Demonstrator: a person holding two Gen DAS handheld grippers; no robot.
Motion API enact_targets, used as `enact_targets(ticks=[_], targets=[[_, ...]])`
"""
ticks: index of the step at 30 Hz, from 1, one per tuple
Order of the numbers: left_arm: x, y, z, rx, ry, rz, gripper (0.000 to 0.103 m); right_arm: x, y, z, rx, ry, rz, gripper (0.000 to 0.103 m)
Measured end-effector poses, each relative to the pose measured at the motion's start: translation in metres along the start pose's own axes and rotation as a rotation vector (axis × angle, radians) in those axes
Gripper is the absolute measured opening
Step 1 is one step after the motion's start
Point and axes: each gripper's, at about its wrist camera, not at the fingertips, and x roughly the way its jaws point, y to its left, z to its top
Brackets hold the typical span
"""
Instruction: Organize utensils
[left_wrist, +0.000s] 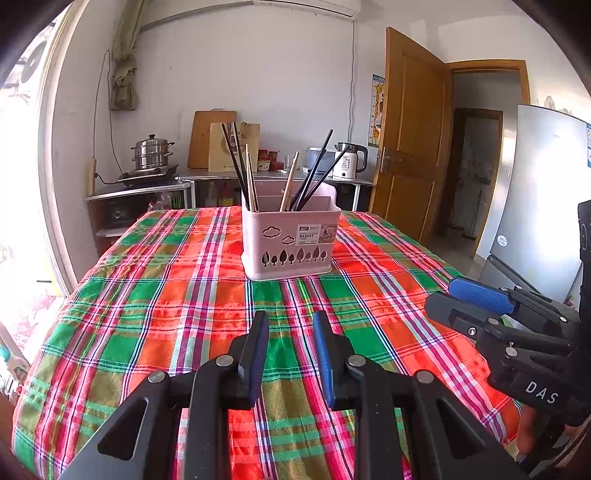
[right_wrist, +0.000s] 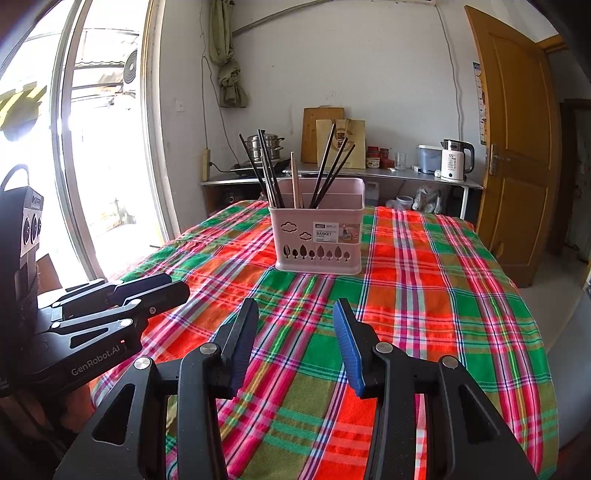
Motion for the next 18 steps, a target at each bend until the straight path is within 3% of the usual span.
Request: enact_targets(ticks=[18], targets=[[0.0,0.0014,0.0009,-0.004,0.002,0.001,0.024,-0.0005,0.0029,-0.0008,-0.001,0.003,0.003,0.043]])
